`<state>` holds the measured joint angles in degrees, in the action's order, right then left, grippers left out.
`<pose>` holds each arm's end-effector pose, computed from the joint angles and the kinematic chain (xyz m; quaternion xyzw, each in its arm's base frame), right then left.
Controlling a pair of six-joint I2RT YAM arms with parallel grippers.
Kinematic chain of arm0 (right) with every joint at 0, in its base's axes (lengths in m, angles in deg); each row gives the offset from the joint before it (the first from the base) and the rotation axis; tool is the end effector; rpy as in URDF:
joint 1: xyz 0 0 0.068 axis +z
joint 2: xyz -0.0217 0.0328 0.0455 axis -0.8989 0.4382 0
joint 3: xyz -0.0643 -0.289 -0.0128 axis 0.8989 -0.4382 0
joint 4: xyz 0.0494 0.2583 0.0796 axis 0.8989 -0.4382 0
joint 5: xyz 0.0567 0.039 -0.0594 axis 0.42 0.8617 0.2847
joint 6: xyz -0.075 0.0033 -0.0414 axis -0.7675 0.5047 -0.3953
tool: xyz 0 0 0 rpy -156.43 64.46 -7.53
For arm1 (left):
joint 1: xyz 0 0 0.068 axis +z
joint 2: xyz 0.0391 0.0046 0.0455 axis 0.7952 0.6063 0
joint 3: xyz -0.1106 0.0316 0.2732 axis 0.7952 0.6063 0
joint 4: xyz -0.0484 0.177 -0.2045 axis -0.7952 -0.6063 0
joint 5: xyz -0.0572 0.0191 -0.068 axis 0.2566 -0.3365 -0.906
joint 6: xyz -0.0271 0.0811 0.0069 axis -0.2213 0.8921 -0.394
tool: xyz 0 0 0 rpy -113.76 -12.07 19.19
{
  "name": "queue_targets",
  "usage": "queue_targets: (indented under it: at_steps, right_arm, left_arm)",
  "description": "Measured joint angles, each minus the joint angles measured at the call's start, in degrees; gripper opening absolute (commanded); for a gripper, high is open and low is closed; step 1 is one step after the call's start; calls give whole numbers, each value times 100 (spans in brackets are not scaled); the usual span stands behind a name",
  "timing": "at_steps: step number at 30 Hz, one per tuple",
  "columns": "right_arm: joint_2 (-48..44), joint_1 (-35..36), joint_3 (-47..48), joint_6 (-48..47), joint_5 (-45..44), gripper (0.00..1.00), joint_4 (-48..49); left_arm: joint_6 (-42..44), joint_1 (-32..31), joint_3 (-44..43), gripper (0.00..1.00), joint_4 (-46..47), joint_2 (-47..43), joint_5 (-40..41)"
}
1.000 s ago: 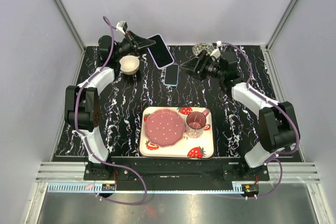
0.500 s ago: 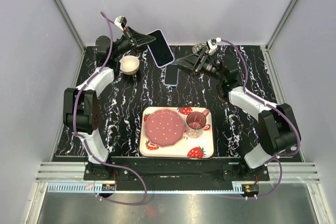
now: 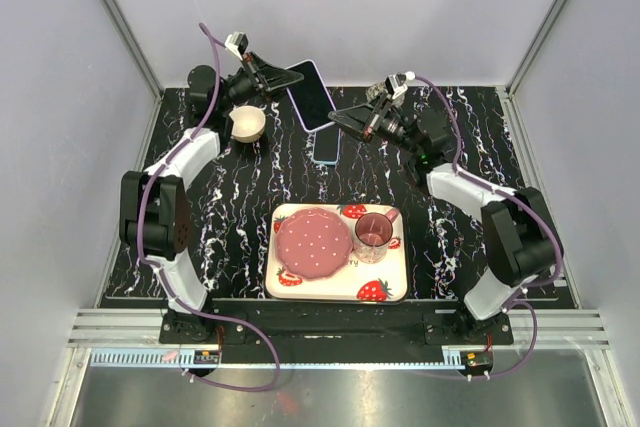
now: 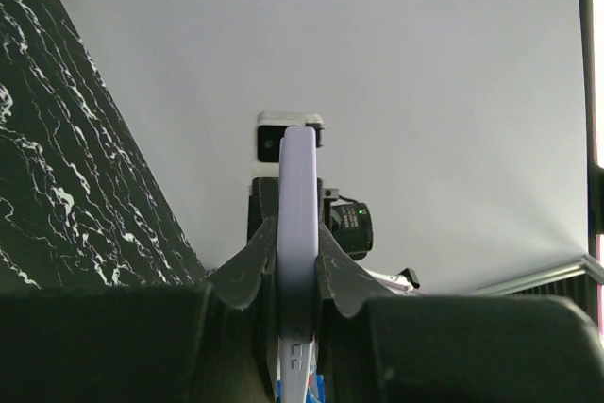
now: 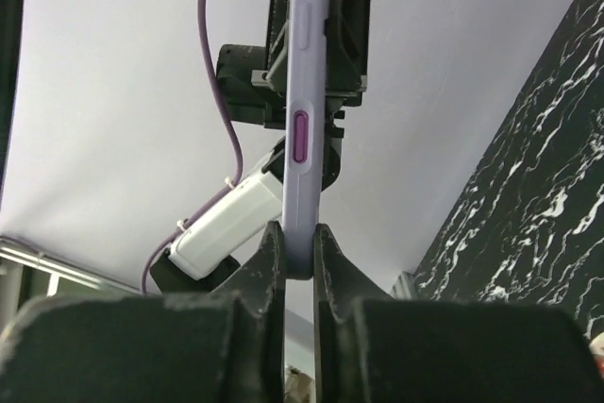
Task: Take the phone out of the phone case
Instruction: Remove the phone case from the phone.
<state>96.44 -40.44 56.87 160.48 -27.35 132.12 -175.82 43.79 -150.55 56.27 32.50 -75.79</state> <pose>0.3588 0.2076 0.3444 0.0115 0.6096 0.7156 0.3409 0.4459 -0.1319 0.3786 -0.0472 0.6335 -0.7215 0.2755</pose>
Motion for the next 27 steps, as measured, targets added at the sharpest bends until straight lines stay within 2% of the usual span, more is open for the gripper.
queue_targets:
  at_steps: [10, 16, 27]
  right_arm:
    - [592, 9, -131, 1266, -232, 0, 1303]
    - [1080, 42, -33, 2295, -570, 0, 2116]
    - [1585, 133, 581, 3099, -1137, 0, 2396]
  left_arm:
    - [286, 24, 0, 0, -452, -153, 151]
    - [50, 42, 61, 0, -9, -157, 374]
    - [-76, 61, 507, 0, 616, -407, 1325]
